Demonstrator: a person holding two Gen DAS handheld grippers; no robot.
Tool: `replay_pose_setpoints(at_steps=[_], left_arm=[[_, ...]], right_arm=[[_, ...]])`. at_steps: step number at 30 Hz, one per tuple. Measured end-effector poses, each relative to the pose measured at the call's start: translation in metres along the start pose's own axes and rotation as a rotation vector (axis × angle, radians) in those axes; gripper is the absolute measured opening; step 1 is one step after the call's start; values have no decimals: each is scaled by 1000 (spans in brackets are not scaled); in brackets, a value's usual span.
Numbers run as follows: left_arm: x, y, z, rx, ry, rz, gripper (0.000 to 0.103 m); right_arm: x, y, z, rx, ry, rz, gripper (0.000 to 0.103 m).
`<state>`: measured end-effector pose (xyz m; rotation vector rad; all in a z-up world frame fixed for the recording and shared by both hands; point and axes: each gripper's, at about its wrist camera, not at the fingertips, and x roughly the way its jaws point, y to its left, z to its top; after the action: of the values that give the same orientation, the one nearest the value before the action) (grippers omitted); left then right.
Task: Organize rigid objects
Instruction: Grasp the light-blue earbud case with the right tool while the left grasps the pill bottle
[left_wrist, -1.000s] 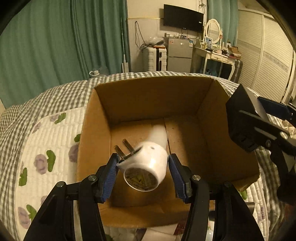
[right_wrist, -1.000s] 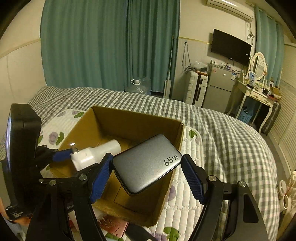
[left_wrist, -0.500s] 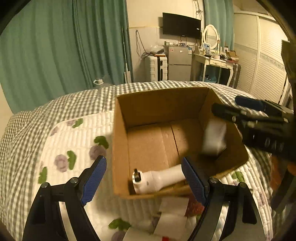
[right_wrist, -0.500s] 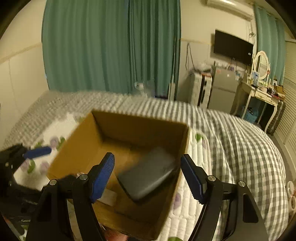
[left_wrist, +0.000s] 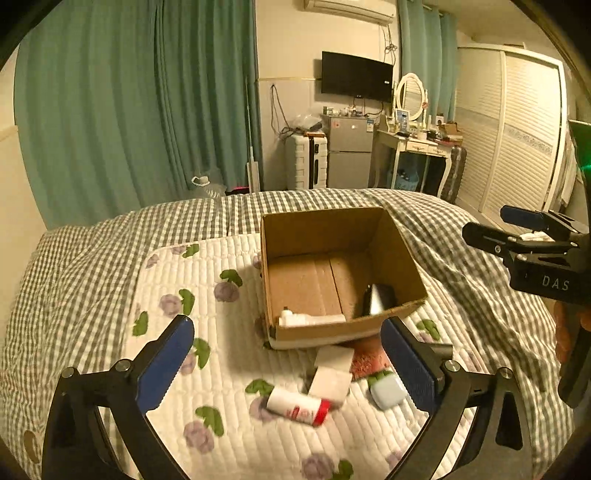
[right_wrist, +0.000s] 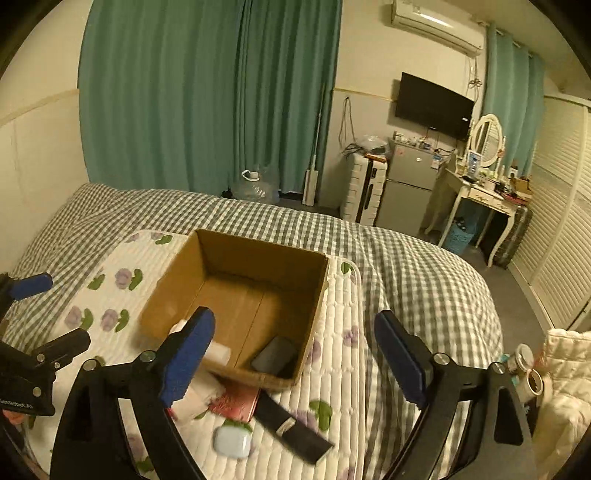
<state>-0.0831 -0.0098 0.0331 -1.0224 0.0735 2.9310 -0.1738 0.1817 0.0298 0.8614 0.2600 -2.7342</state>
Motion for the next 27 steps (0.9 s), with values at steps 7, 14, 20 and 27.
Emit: replay_pose_setpoints(at_steps=[7, 14, 20, 27], left_arm=[[-3, 1, -38, 16, 24, 14, 103], [50, 12, -91, 25, 121, 15, 103], [89, 20, -116, 40, 190, -3, 103], [104, 15, -123, 64, 230, -45, 103]], right_arm=[[-17, 26, -43, 35, 65, 1, 91], [39, 46, -110, 72, 211, 37, 91], [104, 60, -156, 46, 362, 33, 84], [143, 67, -181, 46, 450, 43, 50]])
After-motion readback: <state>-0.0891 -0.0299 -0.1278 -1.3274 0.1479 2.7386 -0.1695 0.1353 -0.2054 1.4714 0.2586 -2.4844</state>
